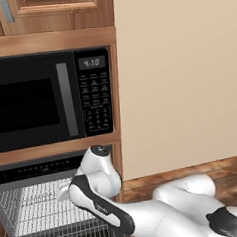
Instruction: Take the fish from the oven and place it on the plate on the counter.
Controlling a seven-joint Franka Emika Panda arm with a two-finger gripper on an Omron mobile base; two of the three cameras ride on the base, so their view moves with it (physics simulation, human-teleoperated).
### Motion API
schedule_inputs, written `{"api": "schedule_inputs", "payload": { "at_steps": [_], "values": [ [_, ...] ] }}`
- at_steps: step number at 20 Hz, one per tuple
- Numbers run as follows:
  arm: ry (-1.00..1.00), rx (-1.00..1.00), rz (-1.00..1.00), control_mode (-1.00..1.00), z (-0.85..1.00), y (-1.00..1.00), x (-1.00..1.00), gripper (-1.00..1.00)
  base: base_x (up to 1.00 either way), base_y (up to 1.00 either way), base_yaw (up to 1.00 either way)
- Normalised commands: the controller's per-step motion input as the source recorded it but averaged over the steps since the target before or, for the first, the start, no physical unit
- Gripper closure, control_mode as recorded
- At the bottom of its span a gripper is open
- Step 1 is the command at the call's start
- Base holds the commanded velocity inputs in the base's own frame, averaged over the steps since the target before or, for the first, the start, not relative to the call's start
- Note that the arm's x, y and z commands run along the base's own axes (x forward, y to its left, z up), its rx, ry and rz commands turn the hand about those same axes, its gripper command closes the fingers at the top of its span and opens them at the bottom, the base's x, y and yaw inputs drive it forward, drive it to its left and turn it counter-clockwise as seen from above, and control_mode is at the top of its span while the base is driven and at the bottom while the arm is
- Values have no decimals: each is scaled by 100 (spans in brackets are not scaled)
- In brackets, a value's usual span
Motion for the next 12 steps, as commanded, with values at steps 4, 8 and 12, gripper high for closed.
{"api": "schedule_inputs", "payload": {
  "at_steps": [4,8,12],
  "values": [
    [0,0,5,-100,100,-98,0,100,0,0,0],
    [0,0,3,-100,100,-89,-2,100,0,0,0],
    [1,0,2,-100,100,-93,1,100,0,0,0]
  ]
}}
